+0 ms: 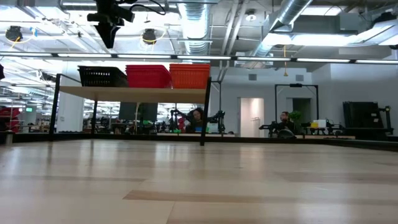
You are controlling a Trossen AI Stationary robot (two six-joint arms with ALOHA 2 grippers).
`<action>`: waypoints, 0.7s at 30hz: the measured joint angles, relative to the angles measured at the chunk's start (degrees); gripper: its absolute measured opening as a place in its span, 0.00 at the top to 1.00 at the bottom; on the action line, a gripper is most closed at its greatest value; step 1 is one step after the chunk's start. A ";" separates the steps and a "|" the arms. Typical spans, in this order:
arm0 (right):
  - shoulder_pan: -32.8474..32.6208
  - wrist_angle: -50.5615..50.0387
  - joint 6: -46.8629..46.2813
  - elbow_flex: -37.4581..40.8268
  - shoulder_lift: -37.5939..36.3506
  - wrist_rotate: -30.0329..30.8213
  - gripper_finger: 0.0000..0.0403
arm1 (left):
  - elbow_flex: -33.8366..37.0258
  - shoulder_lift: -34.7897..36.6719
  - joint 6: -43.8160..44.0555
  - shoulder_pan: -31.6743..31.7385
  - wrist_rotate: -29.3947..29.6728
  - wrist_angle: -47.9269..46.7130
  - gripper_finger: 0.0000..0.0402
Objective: Stack baskets on shelf by color
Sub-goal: Stack the black bin on top of the other black bins on the shelf
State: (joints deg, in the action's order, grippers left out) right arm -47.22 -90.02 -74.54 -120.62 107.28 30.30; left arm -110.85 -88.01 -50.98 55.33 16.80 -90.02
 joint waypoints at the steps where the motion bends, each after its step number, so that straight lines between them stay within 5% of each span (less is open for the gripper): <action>1: 0.00 0.00 0.00 0.02 0.00 0.00 0.83 | 0.00 0.00 0.06 0.00 0.00 0.00 0.73; 10: 0.00 0.00 0.02 0.00 0.00 -0.02 0.83 | 0.00 0.73 3.63 0.00 0.17 1.90 0.56; 21: 0.13 0.00 1.51 0.01 0.00 -0.02 0.83 | -0.04 6.18 10.16 -5.53 0.02 2.54 0.55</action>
State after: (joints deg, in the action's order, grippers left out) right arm -47.09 -90.02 -73.03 -120.61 107.28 30.28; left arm -110.89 -81.82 -40.82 49.81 16.82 -87.48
